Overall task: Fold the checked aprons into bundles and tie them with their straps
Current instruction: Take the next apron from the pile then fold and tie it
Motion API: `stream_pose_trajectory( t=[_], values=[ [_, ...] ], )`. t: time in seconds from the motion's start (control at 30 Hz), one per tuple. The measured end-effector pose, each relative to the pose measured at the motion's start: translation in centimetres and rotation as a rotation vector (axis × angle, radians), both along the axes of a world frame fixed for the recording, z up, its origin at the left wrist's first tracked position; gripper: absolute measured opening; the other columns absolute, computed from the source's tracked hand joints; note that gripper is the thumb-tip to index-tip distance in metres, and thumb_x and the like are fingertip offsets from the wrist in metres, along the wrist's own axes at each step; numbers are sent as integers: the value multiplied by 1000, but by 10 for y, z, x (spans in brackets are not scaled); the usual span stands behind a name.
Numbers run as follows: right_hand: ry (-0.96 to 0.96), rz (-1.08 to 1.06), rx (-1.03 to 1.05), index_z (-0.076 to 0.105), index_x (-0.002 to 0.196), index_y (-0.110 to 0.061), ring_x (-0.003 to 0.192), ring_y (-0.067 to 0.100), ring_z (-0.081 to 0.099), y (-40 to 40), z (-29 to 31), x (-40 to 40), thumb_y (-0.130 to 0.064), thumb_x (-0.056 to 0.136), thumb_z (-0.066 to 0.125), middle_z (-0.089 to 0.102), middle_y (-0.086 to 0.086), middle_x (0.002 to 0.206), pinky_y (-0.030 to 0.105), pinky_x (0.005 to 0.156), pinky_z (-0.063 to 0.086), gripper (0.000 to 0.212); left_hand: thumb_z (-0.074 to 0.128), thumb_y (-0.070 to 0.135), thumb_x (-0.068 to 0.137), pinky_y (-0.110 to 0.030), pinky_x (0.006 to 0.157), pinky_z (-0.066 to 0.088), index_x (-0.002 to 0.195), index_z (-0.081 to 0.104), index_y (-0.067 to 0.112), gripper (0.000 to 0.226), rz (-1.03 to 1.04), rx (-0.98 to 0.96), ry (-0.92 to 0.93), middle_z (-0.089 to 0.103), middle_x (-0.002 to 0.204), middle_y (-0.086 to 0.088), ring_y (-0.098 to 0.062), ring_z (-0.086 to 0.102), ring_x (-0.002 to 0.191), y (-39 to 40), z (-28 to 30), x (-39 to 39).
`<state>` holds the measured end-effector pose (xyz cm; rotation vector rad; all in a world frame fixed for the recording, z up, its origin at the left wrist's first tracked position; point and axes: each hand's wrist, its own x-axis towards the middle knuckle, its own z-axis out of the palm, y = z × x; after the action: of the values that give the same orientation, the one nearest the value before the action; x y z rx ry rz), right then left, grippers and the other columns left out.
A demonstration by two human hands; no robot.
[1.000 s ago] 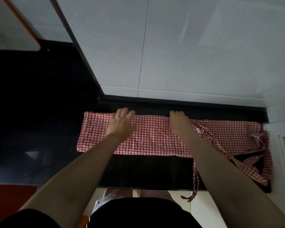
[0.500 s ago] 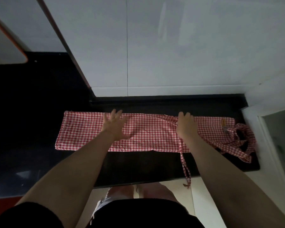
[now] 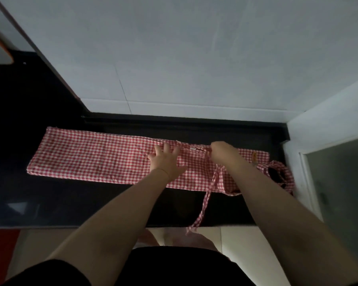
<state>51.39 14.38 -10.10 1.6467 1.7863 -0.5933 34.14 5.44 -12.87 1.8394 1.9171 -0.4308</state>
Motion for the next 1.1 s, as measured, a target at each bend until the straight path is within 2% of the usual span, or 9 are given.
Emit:
stream_pose_trajectory(
  t=[0.13, 0.27, 0.4, 0.47, 0.6, 0.73, 0.83, 1.0, 1.1],
  values=[
    [-70, -25, -21, 62, 120, -7, 90, 25, 58, 26, 16, 47, -17, 95, 56, 60, 8, 107, 36, 90, 52, 28, 45, 89, 72, -69, 107, 31, 155, -2, 33, 111, 75, -43, 54, 2, 163, -18, -52, 8, 145, 4, -2, 22],
    [-141, -55, 34, 64, 113, -5, 87, 26, 58, 47, 27, 84, -17, 94, 56, 56, 6, 90, 35, 81, 48, 24, 59, 85, 66, -69, 106, 33, 153, -13, 42, 121, 137, -72, 38, 0, 163, -19, -53, 6, 145, 11, -4, 30],
    [-210, -83, 226, 67, 115, -9, 108, 30, 62, 60, 36, 111, -17, 94, 56, 65, 10, 117, 36, 75, 44, 25, 69, 81, 61, -69, 104, 36, 153, -9, 44, 126, 185, -132, 47, -1, 163, -18, -52, 5, 146, 19, -1, 34],
    [-205, -132, 255, 66, 112, -7, 107, 31, 62, 67, 39, 123, -16, 94, 57, 65, 10, 116, 36, 76, 44, 22, 74, 77, 60, -68, 104, 36, 154, -7, 41, 129, 213, -178, 67, -1, 163, -19, -52, 6, 146, 24, 4, 37],
    [-87, -109, 6, 69, 110, -5, 93, 28, 61, 76, 39, 132, -26, 84, 72, 63, 8, 98, 35, 82, 51, 33, 82, 65, 61, -68, 108, 32, 155, 0, 32, 129, 306, -320, 151, 6, 159, -26, -53, 17, 143, 38, 14, 40],
    [164, -77, -109, 68, 120, -10, 106, 23, 62, 70, 35, 126, -36, 84, 76, 66, 7, 119, 35, 93, 51, 45, 65, 80, 69, -53, 106, 38, 148, 27, 21, 106, 248, -206, 243, 30, 151, -19, -37, 36, 137, 50, 21, 46],
    [266, -103, -133, 60, 131, -11, 109, 24, 61, 68, 31, 122, -38, 89, 70, 62, 8, 128, 33, 90, 50, 51, 57, 60, 89, -43, 99, 43, 137, 47, 20, 64, 174, 55, -16, 41, 139, -10, -27, 41, 126, 58, 16, 57],
    [-10, -49, -396, 39, 149, -8, 117, 33, 59, 62, 31, 124, -43, 87, 72, 51, 15, 142, 47, 99, 51, 79, 49, 36, 99, -45, 101, 43, 128, 60, 18, 36, 313, -41, -250, 45, 133, -13, -32, 40, 125, 70, 4, 65],
    [87, 52, -144, 43, 144, -10, 120, 30, 55, 57, 23, 115, -49, 81, 74, 49, 13, 141, 43, 101, 48, 81, 43, 28, 101, -43, 99, 44, 120, 63, 19, 29, 387, -35, -295, 50, 127, -13, -34, 44, 119, 74, -2, 66]
  ],
)
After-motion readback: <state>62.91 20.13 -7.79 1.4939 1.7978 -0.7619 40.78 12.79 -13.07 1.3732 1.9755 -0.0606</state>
